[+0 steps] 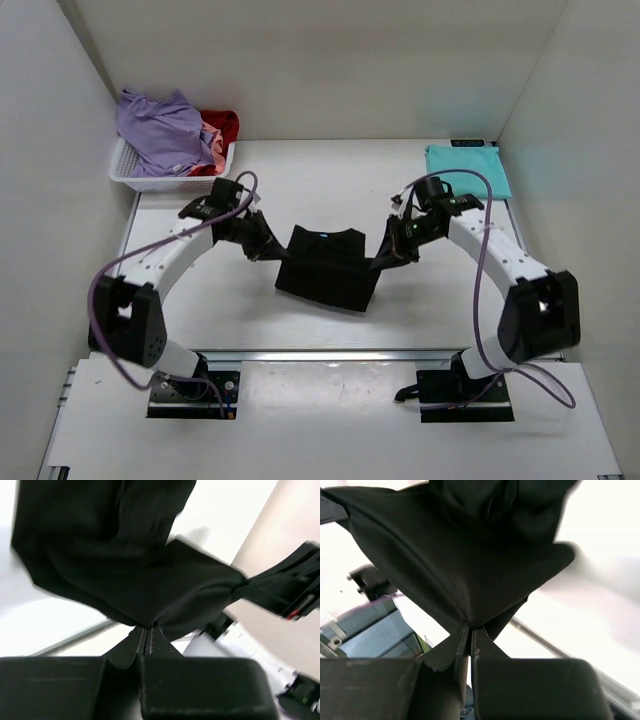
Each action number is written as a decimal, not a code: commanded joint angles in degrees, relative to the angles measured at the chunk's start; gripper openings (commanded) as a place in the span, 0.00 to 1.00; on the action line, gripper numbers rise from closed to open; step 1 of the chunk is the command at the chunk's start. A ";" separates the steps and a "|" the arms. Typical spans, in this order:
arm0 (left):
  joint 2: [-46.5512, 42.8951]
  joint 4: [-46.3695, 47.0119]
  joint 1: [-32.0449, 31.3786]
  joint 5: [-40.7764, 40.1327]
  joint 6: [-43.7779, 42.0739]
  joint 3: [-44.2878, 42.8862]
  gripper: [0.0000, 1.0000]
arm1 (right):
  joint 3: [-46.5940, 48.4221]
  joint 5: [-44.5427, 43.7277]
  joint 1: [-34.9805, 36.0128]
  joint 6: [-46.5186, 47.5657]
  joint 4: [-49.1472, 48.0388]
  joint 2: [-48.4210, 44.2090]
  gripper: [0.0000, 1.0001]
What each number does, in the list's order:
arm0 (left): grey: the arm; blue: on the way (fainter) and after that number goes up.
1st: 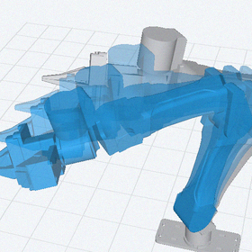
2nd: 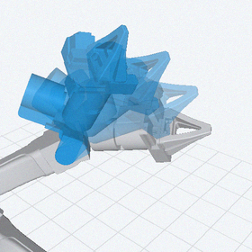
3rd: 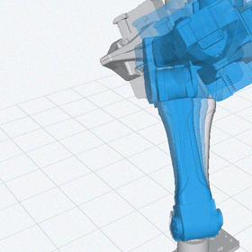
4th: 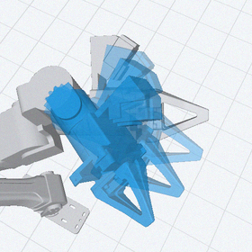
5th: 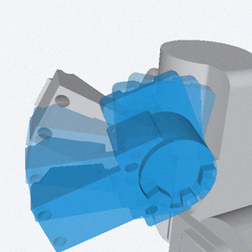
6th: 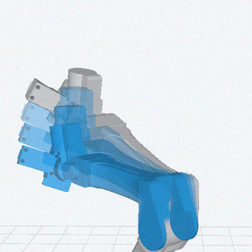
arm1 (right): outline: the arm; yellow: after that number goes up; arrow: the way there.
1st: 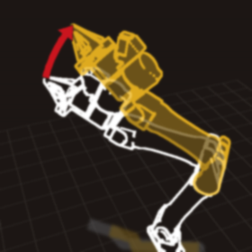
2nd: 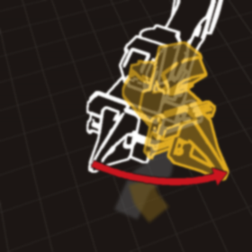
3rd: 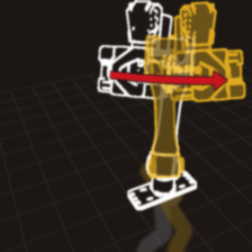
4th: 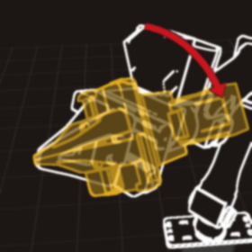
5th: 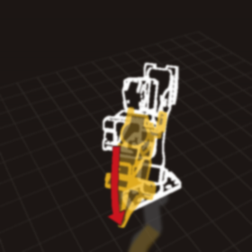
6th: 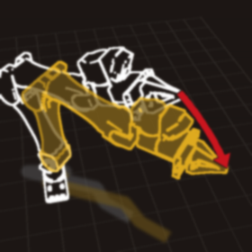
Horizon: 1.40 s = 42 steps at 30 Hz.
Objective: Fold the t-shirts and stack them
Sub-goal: Fold the long partially folded tshirt into a neat square, then put the neatly folded tshirt into the corner of the board with the right arm
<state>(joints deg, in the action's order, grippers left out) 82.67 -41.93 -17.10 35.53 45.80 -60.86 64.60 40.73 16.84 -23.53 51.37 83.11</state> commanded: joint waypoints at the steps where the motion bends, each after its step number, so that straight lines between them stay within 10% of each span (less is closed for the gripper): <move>1: 8.08 4.40 2.51 0.60 1.04 -6.71 0.06 | 7.53 0.22 -2.33 3.40 0.49 6.17 0.00; 6: 25.21 5.46 4.18 -2.04 2.00 -23.04 0.12 | 19.58 -1.70 -5.06 3.75 -0.93 22.84 0.00; 10: 36.31 14.13 5.68 -1.86 4.82 -31.67 0.40 | 29.26 -6.88 -6.20 2.18 -5.40 31.31 0.29; 16: 37.48 29.52 8.22 -4.15 11.85 -31.17 0.52 | 36.12 -14.27 -7.79 -0.82 -9.54 35.81 0.50; 20: 34.93 29.20 9.01 -3.01 11.16 -26.60 0.51 | 30.62 -15.95 -6.74 2.26 -10.85 32.82 0.68; 27: 26.58 22.24 6.39 -7.15 3.42 -22.73 0.47 | 10.14 -13.75 -3.93 -0.72 -20.78 22.01 0.73; 42: 37.56 27.17 0.76 -11.10 6.40 -17.28 0.42 | -2.45 -13.84 3.64 -14.52 -37.91 22.53 0.94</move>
<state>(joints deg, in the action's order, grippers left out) 120.27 -14.46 -17.28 27.27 52.53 -79.83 64.42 26.81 19.84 -33.26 20.64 104.90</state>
